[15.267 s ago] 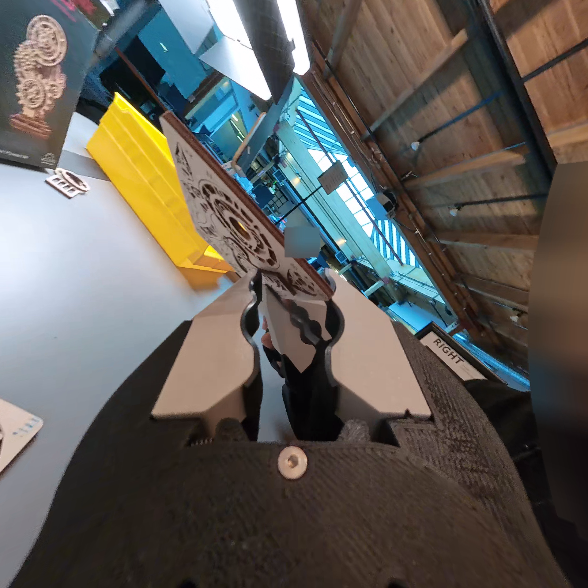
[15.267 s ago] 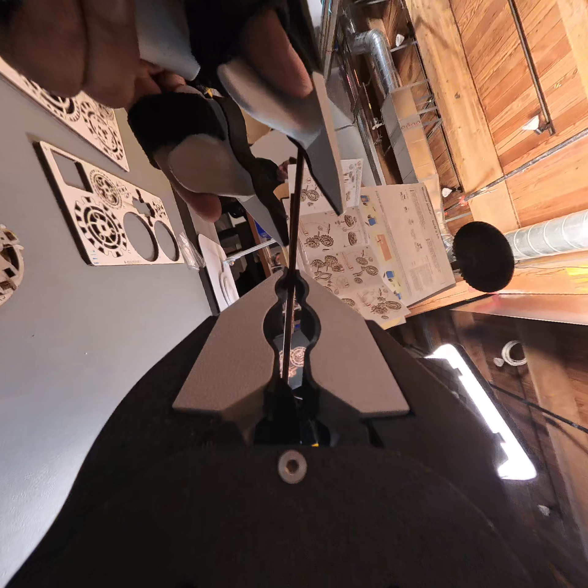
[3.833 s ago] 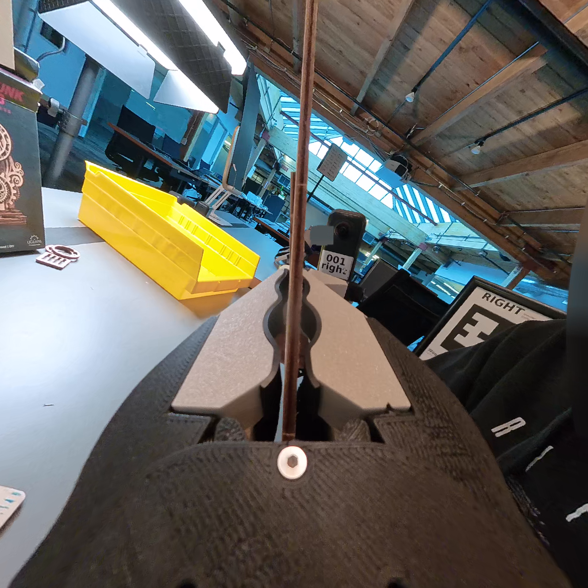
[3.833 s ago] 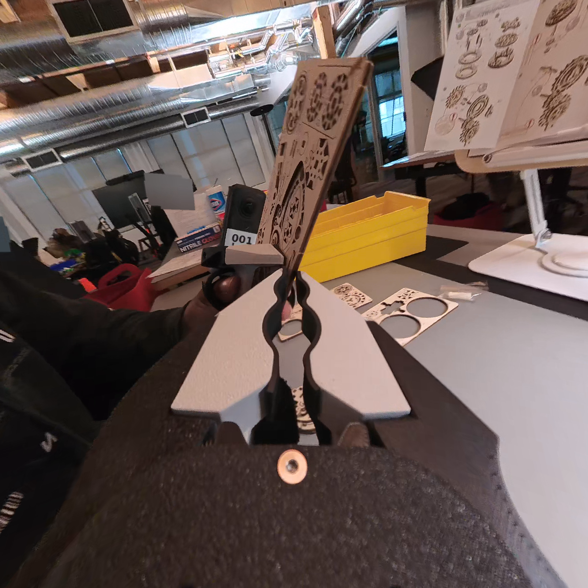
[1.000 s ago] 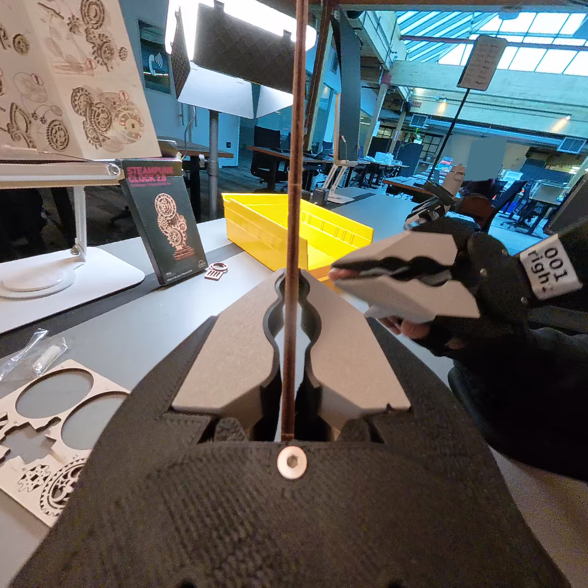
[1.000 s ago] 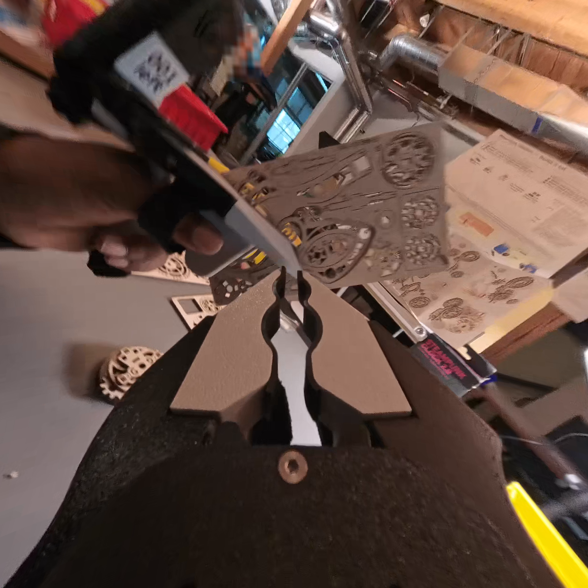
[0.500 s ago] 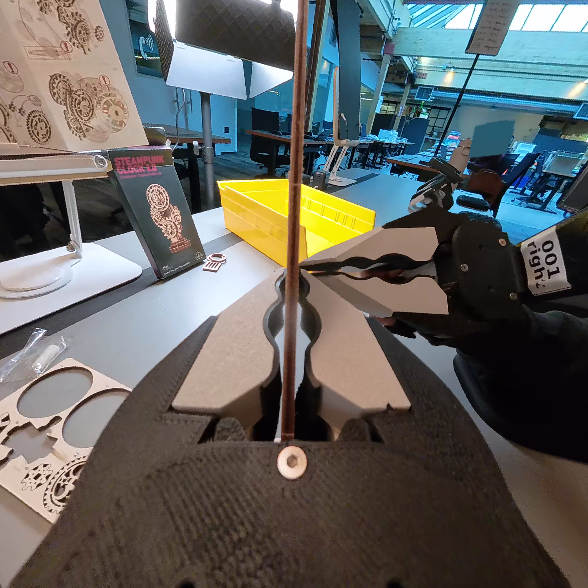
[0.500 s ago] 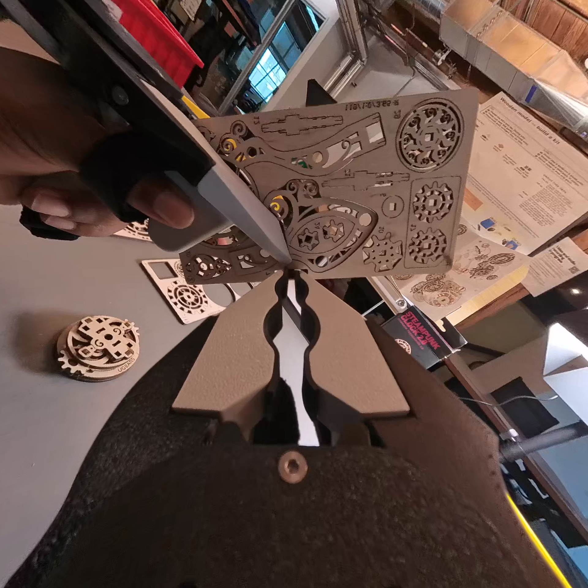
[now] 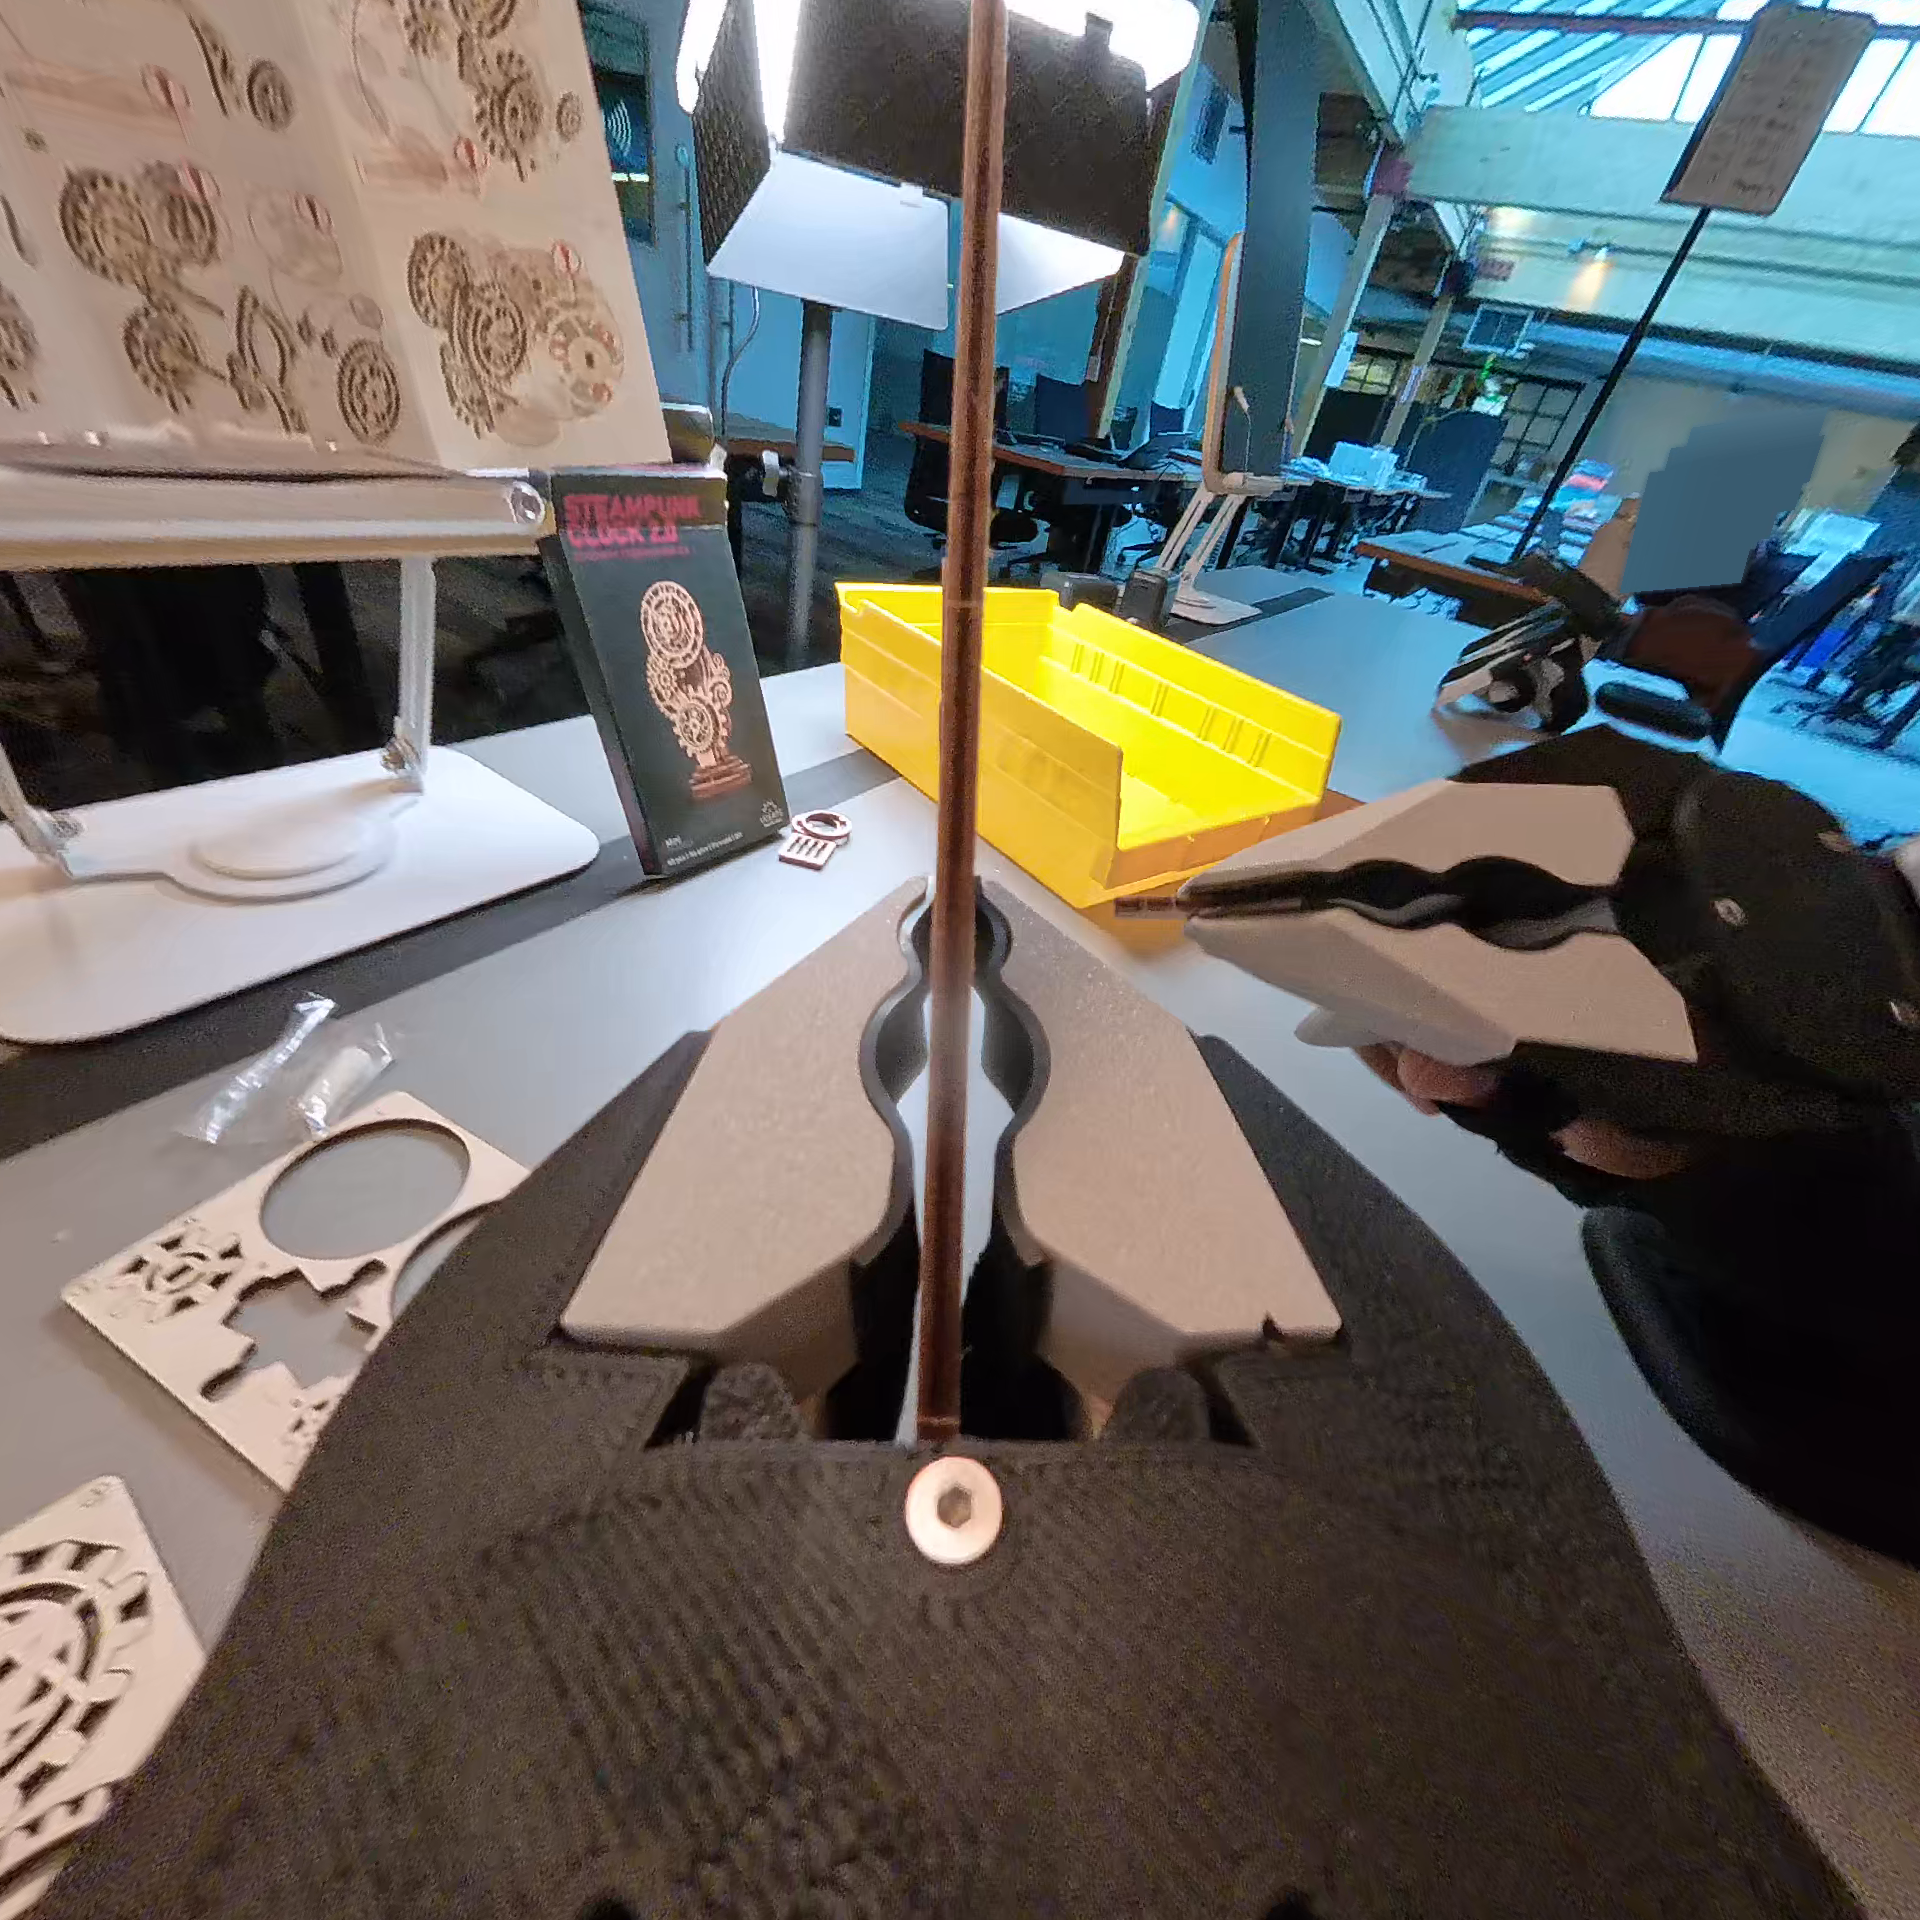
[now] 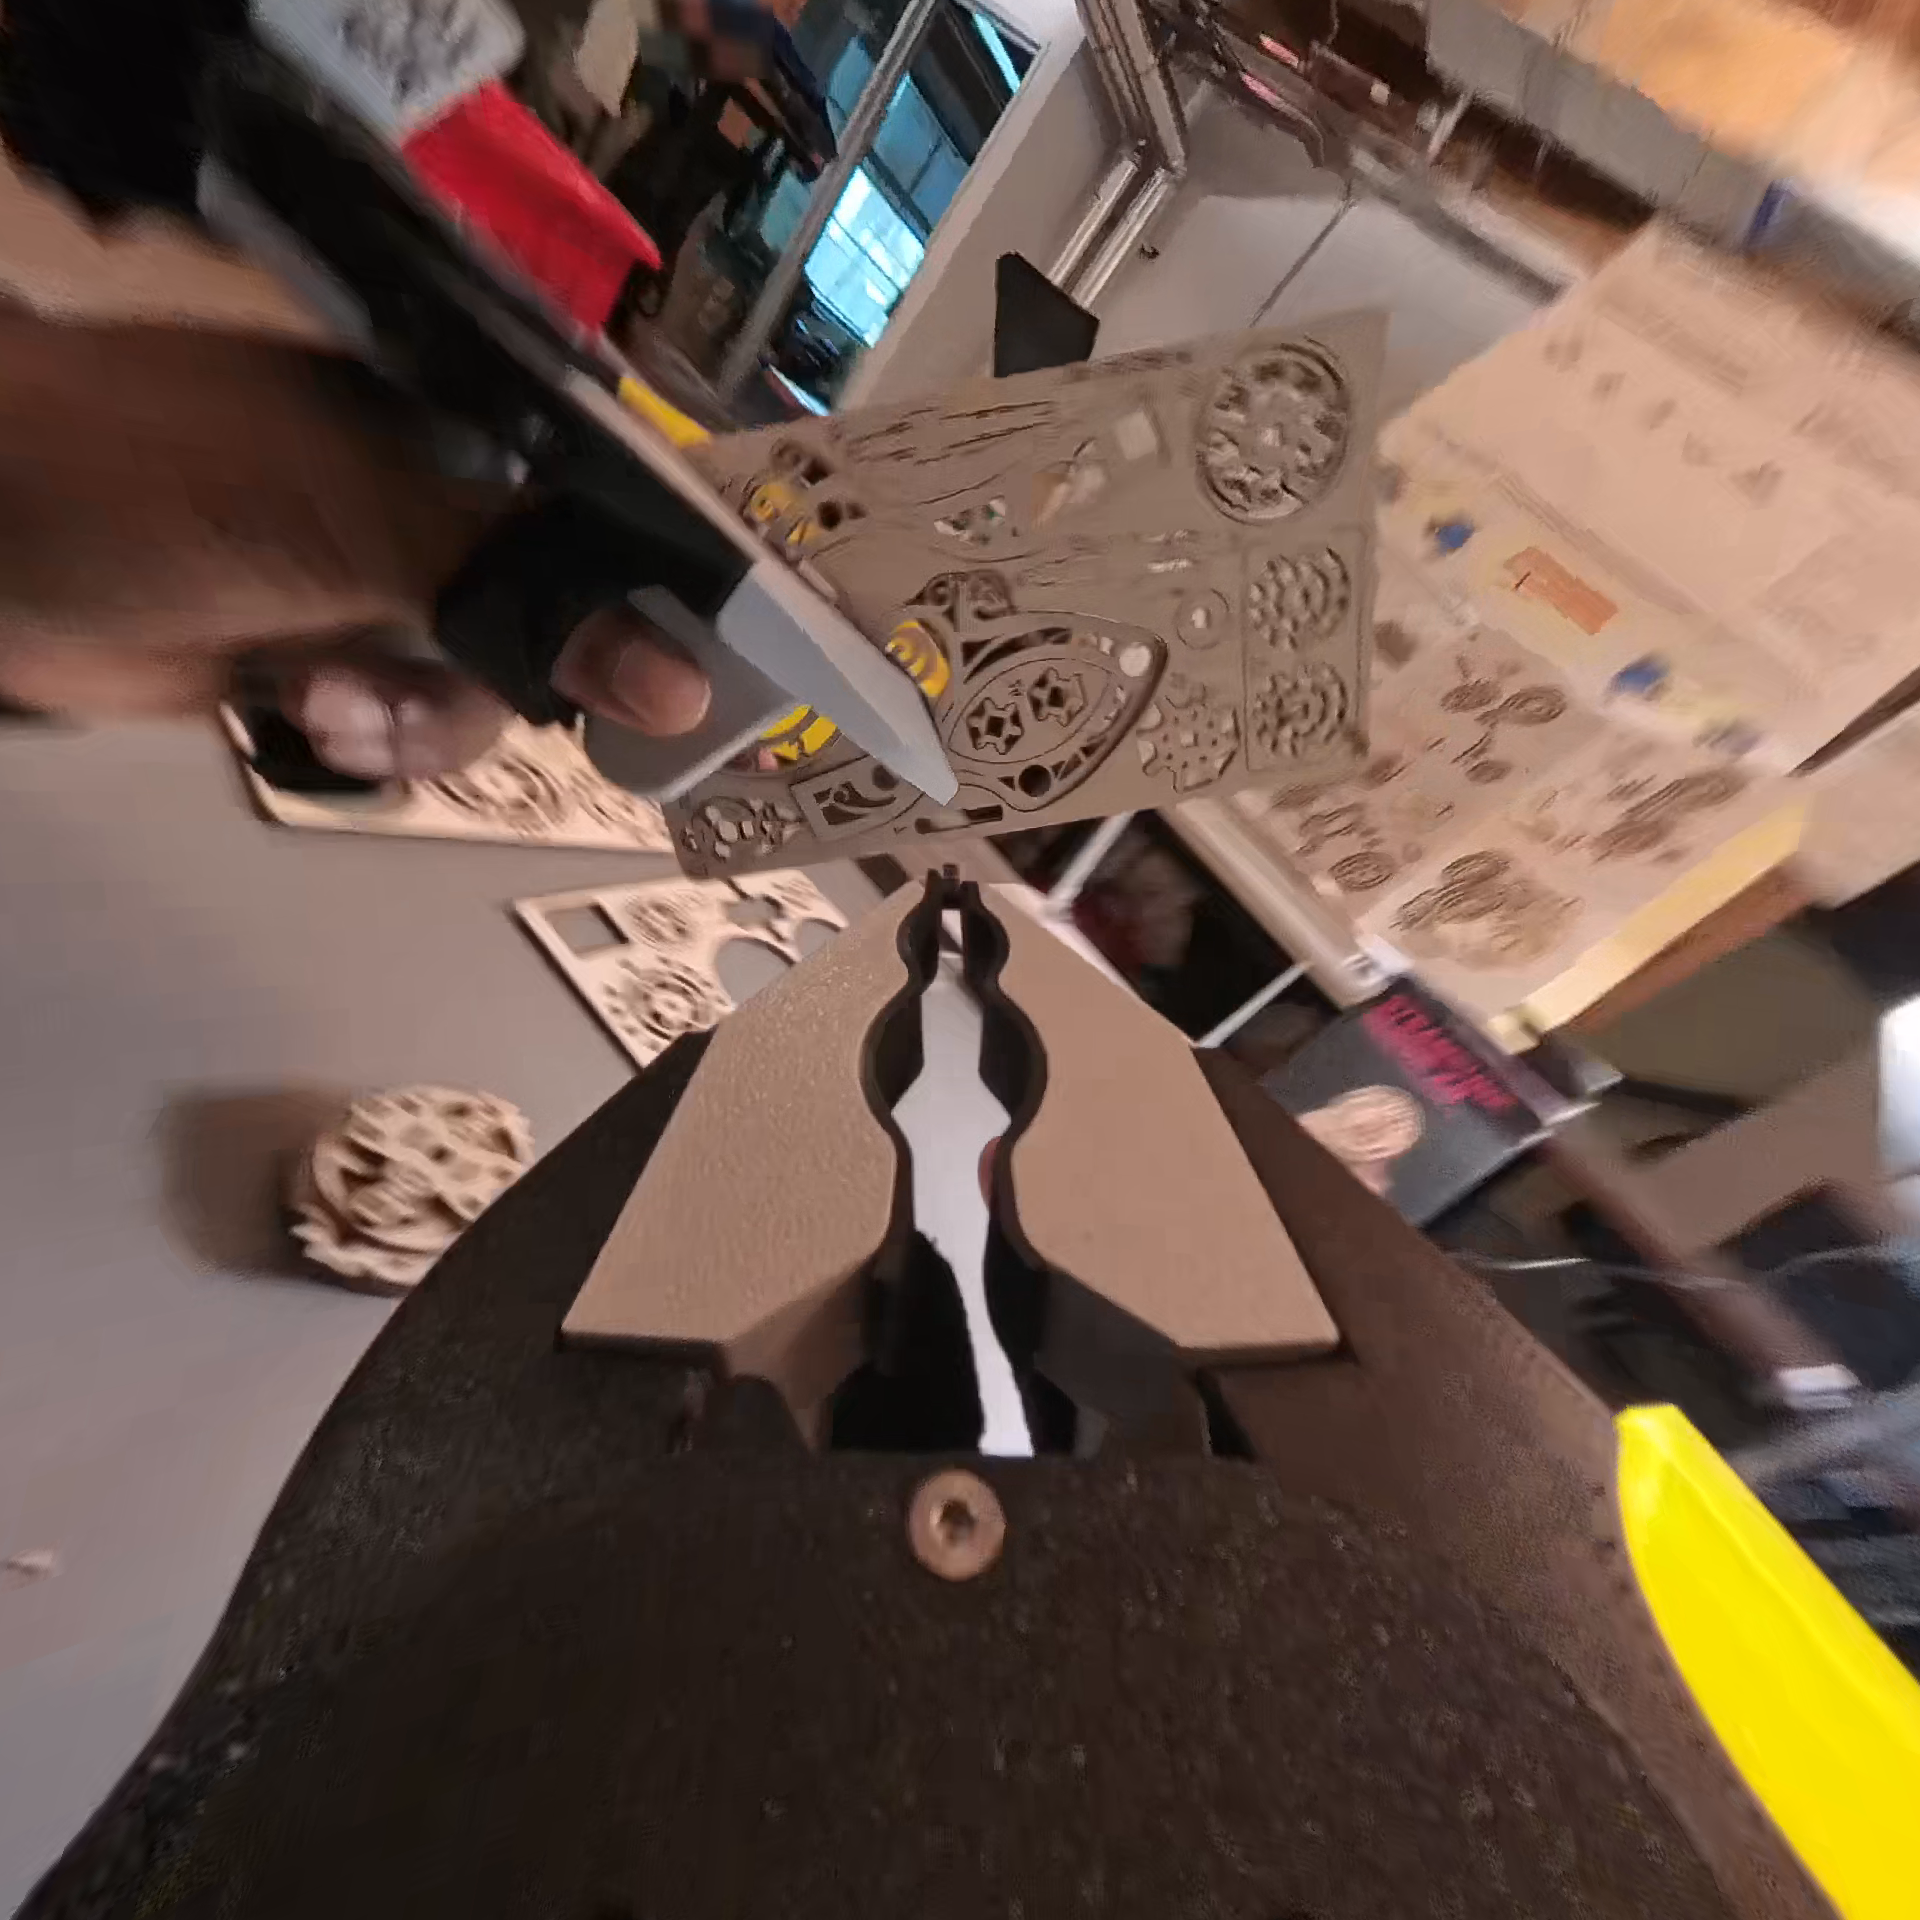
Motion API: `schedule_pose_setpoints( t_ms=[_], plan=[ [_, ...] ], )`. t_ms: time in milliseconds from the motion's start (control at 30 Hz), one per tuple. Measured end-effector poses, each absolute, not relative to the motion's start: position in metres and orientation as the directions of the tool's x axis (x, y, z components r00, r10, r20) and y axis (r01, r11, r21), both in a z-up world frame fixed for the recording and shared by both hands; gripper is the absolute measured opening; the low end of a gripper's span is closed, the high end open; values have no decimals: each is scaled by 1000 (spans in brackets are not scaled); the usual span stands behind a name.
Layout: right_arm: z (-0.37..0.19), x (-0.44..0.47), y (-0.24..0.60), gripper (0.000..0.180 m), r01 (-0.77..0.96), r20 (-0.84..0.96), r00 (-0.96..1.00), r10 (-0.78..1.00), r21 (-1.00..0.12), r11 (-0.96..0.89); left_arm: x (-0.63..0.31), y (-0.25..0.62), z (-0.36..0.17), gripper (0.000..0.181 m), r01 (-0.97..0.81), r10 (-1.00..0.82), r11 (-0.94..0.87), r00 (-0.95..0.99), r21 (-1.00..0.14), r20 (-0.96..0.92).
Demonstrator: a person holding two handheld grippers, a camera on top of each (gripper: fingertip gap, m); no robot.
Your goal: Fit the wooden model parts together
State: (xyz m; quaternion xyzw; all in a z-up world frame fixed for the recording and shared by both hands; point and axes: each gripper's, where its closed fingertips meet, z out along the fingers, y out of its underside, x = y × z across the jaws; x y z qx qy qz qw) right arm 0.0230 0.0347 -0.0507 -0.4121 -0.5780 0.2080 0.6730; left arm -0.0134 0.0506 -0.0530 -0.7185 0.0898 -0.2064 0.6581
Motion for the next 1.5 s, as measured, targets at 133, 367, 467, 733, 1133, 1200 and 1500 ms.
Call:
schedule_pose_setpoints(
  t_ms=[133, 367, 467, 733, 1133, 1200, 1500],
  plan=[
    [-40, 33, 46, 1, -49, -92, 87, 992, -995, -88, -20, 55, -62, 1, 295, -412, -190, 842, -936, 349],
    [-34, 44, 53, 0, -70, -656, -286, 699, -713, -698, -19, 56, -65, 2, 505, -467, -280, 672, -817, 575],
    [-39, 41, 48, 1, -18, -682, -312, 662, -692, -722, -17, 54, -64, 1, 559, -486, -307, 604, -770, 632],
    [-88, 49, 61, 1, 246, -599, -146, 787, -792, -558, -17, 58, -79, 1, 606, -468, -400, 510, -687, 722],
    [-185, 88, 84, 1, 834, -514, 28, 857, -461, -304, -38, 65, -118, 2, 577, -425, -456, 528, -678, 735],
    [-196, 77, 84, 1, 876, -481, 41, 876, -405, -263, -41, 64, -117, 2, 578, -431, -446, 531, -684, 730],
    [-214, 43, 121, 5, 960, -354, 12, 935, -257, -109, -48, 61, -118, 2, 555, -450, -425, 556, -715, 699]
  ],
)
